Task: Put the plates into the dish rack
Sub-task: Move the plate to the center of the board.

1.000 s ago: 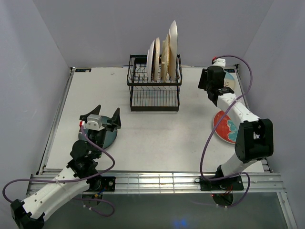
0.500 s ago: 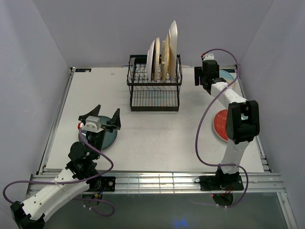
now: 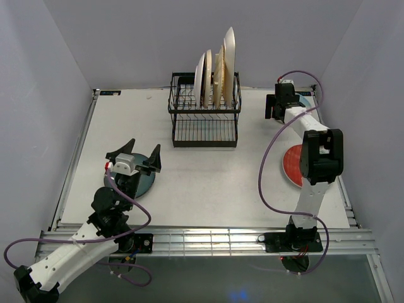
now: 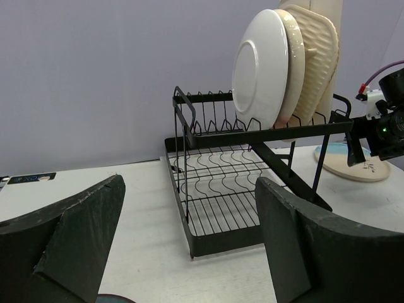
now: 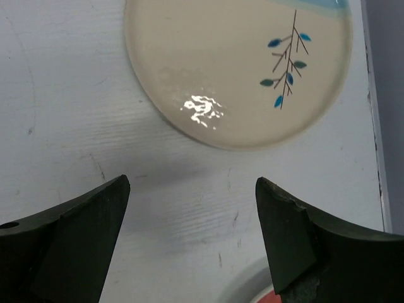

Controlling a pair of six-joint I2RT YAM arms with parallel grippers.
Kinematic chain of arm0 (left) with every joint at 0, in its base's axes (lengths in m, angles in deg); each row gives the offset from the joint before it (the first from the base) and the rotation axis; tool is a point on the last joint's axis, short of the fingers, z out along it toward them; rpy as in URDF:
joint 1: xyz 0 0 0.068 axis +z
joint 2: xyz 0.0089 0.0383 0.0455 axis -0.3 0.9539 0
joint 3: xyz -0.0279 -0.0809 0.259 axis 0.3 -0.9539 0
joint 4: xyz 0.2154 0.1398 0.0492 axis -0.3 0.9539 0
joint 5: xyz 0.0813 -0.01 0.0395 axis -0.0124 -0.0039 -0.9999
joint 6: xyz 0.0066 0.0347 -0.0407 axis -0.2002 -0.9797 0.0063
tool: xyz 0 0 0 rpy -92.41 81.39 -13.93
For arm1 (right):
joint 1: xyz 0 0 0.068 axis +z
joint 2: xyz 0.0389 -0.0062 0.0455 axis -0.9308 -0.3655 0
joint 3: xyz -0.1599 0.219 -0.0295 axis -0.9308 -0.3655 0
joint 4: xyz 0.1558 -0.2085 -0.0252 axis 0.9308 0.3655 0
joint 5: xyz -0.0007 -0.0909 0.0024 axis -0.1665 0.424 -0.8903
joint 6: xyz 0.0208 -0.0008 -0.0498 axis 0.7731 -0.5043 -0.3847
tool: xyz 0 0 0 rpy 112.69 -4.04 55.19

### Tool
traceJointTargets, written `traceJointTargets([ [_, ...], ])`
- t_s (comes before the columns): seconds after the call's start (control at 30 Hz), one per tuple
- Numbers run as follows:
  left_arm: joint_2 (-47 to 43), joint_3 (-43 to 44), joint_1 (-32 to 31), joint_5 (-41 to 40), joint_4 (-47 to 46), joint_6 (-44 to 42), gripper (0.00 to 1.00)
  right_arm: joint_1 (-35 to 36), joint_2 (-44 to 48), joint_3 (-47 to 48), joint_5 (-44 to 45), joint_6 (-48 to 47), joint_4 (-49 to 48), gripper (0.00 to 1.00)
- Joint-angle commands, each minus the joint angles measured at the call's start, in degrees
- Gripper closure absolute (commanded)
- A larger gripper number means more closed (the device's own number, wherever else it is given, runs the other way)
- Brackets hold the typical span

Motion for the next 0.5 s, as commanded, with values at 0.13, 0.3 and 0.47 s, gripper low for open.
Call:
traceJointTargets([
  [0.13,-0.2,0.2,0.2,0.7,0.9,-0.5,0.06,2.4,9.4,-2.5,9.2,15.3,13.4,0.12],
  [0.3,-0.8,0.5,0.2,0.9,1.5,-0.4,0.06,4.7,21.0,-15.0,10.1,18.2,12.1,0.12],
  [0.47,-2.2,0.7,0.2,1.7,2.5,-0.1,0.06,8.2,29.6,-24.2,17.3,23.9,13.7,0.14],
])
